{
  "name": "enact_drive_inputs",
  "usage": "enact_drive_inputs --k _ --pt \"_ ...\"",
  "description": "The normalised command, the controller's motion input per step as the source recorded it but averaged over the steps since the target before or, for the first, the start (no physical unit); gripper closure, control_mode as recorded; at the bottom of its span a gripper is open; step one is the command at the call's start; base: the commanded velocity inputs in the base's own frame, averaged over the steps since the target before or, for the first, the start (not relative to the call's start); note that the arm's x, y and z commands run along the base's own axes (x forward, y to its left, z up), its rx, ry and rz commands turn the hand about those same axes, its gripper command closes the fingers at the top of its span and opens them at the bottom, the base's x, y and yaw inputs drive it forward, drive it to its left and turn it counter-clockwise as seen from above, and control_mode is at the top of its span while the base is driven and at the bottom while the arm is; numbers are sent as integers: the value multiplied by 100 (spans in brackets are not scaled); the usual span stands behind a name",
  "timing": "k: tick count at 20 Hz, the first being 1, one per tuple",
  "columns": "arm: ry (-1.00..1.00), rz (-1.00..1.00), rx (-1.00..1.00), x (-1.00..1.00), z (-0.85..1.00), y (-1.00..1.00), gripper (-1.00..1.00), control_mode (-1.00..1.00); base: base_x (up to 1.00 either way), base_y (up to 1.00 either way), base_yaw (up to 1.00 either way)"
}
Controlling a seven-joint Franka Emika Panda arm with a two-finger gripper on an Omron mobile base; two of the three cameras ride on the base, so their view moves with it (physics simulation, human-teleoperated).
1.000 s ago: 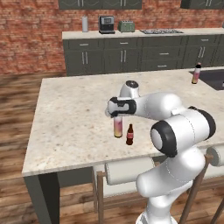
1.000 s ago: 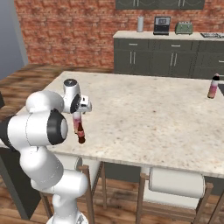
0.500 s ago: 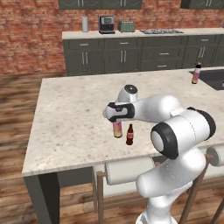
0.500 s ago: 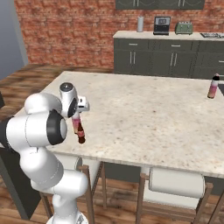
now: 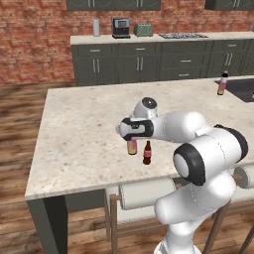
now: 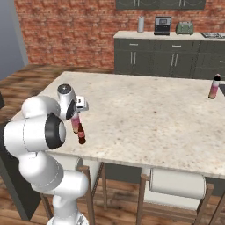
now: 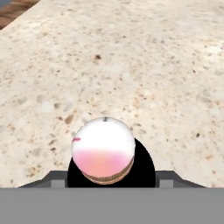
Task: Place the large bottle from the dining counter next to the other large bottle outside the sink, and place the small bottle from the dining counter next to the other small bottle inside the sink.
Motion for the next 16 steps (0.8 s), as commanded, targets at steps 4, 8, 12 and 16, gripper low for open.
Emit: enact_drive_inputs --k 4,8,12,16 --pt "1 2 5 -2 76 30 100 -100 0 0 0" --pt "1 2 7 0 85 40 100 -100 0 0 0" --pt "1 1 2 -7 93 17 100 -100 0 0 0" --pt "4 0 -1 -20 93 0 100 -100 0 0 0"
